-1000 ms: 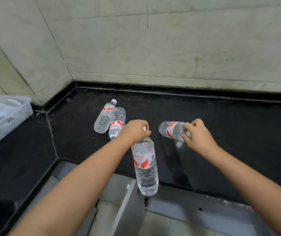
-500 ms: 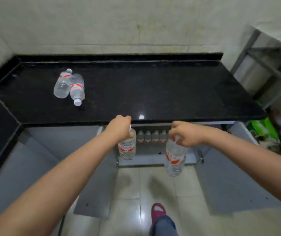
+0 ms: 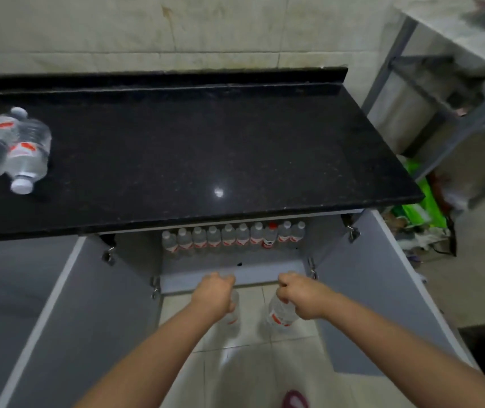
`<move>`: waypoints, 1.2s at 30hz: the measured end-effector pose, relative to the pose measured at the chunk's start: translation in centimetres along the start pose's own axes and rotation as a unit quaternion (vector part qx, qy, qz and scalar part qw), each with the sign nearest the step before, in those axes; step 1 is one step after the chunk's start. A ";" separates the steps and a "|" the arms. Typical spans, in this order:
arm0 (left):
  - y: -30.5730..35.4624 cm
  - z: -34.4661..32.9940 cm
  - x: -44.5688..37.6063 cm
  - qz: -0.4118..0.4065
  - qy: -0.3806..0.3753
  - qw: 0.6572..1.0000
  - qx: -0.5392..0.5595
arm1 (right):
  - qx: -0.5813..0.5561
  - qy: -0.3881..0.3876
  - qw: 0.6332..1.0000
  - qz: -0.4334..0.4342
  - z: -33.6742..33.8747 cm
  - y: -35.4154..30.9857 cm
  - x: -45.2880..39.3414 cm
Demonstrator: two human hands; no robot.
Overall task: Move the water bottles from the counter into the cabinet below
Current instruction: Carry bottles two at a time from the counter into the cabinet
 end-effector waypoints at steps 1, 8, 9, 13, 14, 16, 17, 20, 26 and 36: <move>0.5 -0.8 -1.6 0.006 -0.004 1.000 0.008 | 0.001 0.000 1.000 -0.006 -1.1 1.3 -1.2; 2.0 -7.8 -15.6 0.012 0.015 0.997 0.068 | 0.016 -0.009 0.998 -0.058 -10.8 11.0 -12.2; 2.0 -8.9 -17.9 0.009 0.025 0.997 0.079 | 0.008 -0.002 0.998 -0.067 -12.4 12.4 -14.0; 1.9 -13.6 -26.9 -0.015 0.068 0.990 0.119 | -0.027 0.010 0.993 -0.117 -20.0 18.1 -21.4; 1.8 -14.7 -28.9 -0.023 0.076 0.989 0.128 | -0.040 0.011 0.991 -0.129 -21.7 19.4 -23.1; 1.6 -16.2 -32.6 -0.038 0.100 0.984 0.145 | -0.042 0.016 0.990 -0.137 -24.0 21.7 -26.2; 1.5 -16.8 -34.2 -0.042 0.114 0.980 0.156 | -0.037 0.013 0.989 -0.140 -25.0 22.6 -27.4; 1.7 -17.8 -37.8 -0.054 0.147 0.973 0.167 | -0.063 0.029 0.985 -0.159 -26.7 24.8 -29.9; 1.6 -18.5 -41.6 -0.051 0.162 0.974 0.147 | -0.066 0.113 0.970 -0.207 -26.7 28.1 -32.4; 2.4 -18.7 -43.0 -0.060 0.124 0.990 0.042 | -0.189 0.131 0.928 -0.292 -26.7 31.1 -32.1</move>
Point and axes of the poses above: each hand's wrist, its own x-axis away from the middle knuckle, its own z-axis out of the back of the hand, y = z × x, the point moved 10 cm from there along -x, towards the middle knuckle, and after that the axes turned 14 degrees about x, right-handed, at the moved point
